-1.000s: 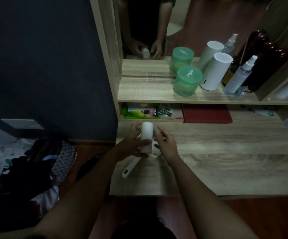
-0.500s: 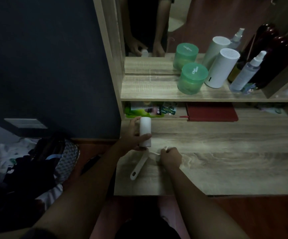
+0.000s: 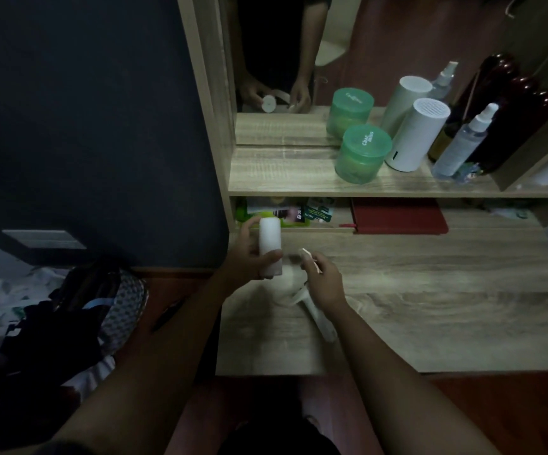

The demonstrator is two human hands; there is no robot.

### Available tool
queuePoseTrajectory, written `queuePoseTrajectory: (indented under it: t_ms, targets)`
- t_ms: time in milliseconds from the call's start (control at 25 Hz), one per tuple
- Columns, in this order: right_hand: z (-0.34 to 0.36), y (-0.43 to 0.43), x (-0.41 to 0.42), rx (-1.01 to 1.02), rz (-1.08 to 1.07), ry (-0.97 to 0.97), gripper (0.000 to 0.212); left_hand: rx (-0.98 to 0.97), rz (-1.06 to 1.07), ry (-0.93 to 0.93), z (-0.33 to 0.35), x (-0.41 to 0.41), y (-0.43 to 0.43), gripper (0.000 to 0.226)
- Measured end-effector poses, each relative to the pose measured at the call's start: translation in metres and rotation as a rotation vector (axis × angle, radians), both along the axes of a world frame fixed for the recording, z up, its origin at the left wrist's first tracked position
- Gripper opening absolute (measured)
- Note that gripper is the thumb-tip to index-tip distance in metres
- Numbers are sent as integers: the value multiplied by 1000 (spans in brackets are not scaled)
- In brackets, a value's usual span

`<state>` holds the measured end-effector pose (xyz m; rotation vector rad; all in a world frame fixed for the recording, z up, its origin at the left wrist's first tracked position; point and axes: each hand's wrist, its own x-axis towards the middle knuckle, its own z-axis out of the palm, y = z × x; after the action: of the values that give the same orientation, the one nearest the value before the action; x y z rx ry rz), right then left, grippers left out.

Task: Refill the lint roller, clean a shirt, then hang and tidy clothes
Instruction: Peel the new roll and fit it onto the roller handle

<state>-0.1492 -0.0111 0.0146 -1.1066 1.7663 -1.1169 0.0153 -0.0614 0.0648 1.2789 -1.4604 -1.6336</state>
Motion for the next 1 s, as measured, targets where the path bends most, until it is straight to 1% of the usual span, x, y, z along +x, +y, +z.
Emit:
queuePoseTrajectory:
  t_ms: [40, 120, 200, 240, 360, 480, 600, 680, 800, 920, 1000]
  targets:
    - [0, 0, -1, -13, 24, -26, 26, 26, -34, -16, -2, -1, 2, 76]
    - [0, -1, -3, -10, 78, -71, 27, 98, -89, -125, -8, -1, 7, 67]
    - [-1, -1, -3, -1, 110, -66, 29, 155, -115, -250, -11, 1, 10, 61]
    - [-2, -1, -2, -8, 108, -46, 31, 138, -131, -254, -14, 2, 11, 61]
    - [-2, 2, -2, -61, 111, 52, 32, 38, -196, -159, -16, 6, 11, 61]
    - [2, 4, -1, -124, 129, 150, 31, 28, -195, -148, -17, 9, 11, 58]
    - [5, 3, 2, -181, 132, 243, 39, 17, -144, -125, -17, 7, 14, 66]
    - [8, 2, 4, -192, 143, 281, 38, 5, -65, -65, -17, 3, 17, 68]
    - [12, -2, 5, -183, 132, 313, 32, 43, -4, 14, -14, -3, 22, 67]
    - [16, -6, 5, -191, 113, 358, 38, 79, -27, 25, -13, -3, 26, 68]
    - [17, -7, 4, -188, 115, 377, 35, 110, -37, 41, -12, -3, 26, 69]
